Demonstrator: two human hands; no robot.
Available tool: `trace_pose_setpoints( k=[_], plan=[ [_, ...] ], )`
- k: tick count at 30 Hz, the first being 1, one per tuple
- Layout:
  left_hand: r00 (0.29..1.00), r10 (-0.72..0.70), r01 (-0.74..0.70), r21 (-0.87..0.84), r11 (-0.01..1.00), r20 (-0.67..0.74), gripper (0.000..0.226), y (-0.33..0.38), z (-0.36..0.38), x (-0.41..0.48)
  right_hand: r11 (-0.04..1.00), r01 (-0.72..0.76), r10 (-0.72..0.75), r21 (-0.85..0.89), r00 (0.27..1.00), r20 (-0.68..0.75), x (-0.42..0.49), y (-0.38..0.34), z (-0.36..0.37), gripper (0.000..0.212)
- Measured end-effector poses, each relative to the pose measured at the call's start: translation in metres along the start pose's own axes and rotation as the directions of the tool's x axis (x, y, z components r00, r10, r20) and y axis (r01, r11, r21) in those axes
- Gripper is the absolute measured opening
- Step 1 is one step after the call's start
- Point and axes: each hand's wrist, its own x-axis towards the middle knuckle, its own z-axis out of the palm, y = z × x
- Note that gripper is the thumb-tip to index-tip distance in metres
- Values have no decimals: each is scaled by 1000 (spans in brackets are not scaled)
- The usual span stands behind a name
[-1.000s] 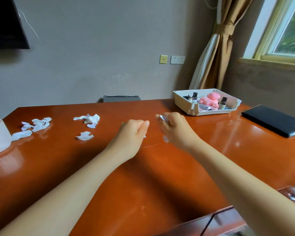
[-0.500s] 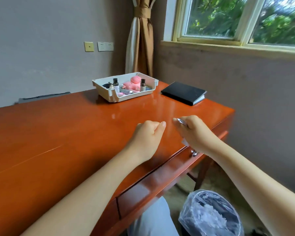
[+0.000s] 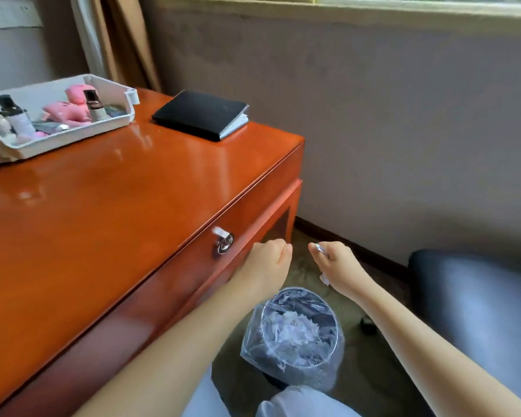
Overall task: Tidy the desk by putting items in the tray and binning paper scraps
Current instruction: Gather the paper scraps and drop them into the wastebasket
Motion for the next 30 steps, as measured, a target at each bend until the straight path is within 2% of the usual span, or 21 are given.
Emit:
trace_pose_setpoints(
  k=[6,11,17,20,23,24,26,28,30],
  plan=[
    [972,-149,150,8,989,183,29,-28,72,45,987,-161,162,-23,986,50,21,77,27,47],
    [942,-171,154,80,985,289,22,-43,125,78,958,-286,285,-11,951,122,41,123,61,45],
    [865,-229,192,126,973,447,12,-84,186,98,907,-388,419,-166,877,236,47,170,99,41],
    [844,-254,167,219,961,472,19,-103,207,101,893,-387,442,-230,851,283,47,186,114,40],
    [849,-259,139,278,951,461,24,-111,221,102,866,-445,498,-226,802,329,49,200,129,35],
    [845,-258,132,283,950,469,27,-113,225,102,869,-446,495,-214,795,352,49,202,132,30],
    [830,-262,125,294,948,492,38,-118,231,103,865,-456,500,-208,756,421,49,206,136,7],
    [809,-276,126,305,944,518,52,-122,233,102,873,-435,487,-223,737,469,50,207,135,37],
    [779,-293,114,335,935,555,58,-124,231,100,882,-409,470,-233,738,485,51,204,131,53]
  ],
)
